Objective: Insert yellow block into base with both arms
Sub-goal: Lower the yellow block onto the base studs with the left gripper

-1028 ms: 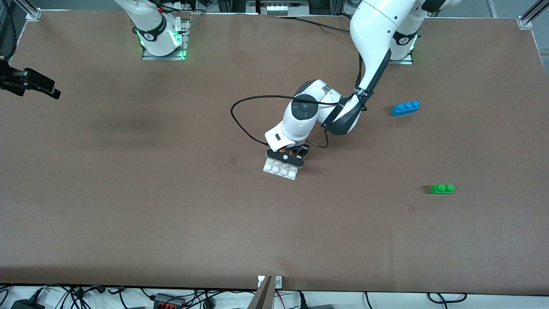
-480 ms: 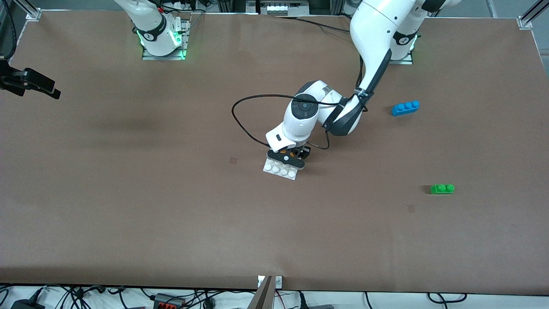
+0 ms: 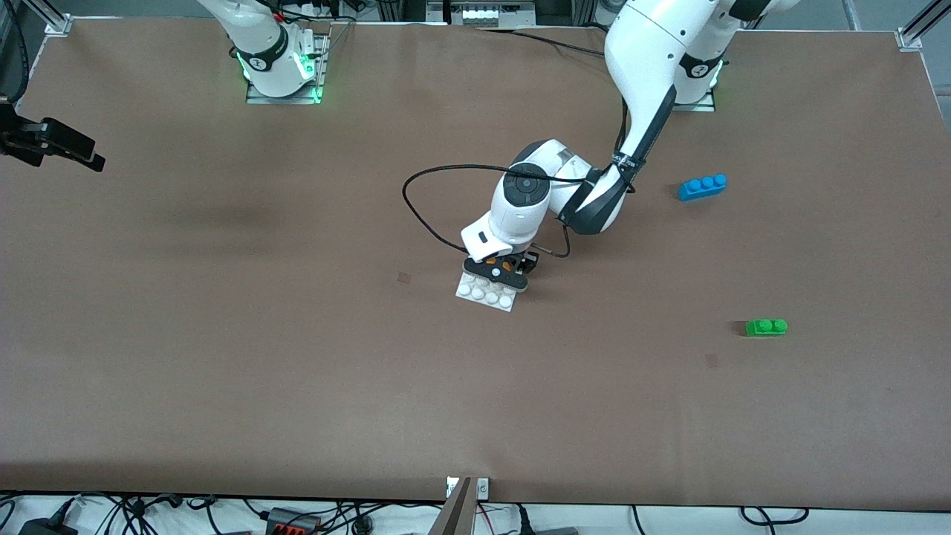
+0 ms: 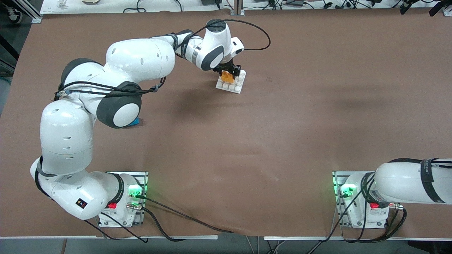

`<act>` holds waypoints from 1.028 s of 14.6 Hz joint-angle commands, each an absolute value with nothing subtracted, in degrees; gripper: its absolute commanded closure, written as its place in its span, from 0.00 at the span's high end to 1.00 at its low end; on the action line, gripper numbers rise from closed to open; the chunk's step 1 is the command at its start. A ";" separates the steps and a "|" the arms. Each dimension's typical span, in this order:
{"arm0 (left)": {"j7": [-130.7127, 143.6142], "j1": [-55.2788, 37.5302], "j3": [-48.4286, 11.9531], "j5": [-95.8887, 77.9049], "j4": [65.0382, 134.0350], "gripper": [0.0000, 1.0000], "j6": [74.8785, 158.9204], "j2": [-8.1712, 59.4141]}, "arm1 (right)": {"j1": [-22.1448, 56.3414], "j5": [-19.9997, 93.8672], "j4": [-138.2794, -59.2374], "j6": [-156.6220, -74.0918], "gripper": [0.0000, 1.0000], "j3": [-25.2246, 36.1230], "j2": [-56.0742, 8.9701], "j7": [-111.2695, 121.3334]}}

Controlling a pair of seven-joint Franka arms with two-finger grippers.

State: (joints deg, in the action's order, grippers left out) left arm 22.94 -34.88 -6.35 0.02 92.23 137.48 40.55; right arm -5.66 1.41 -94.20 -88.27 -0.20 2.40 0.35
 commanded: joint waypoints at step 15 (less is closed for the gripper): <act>22.76 -36.65 -5.45 1.23 92.55 0.52 139.83 40.78 | -6.15 0.97 -95.36 -88.51 1.00 -0.79 3.43 0.17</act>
State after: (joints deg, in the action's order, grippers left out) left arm 22.94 -35.89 -6.17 0.02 92.39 138.50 40.56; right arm -5.66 1.41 -94.20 -88.27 -0.20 2.40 0.36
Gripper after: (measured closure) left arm 0.317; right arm 0.000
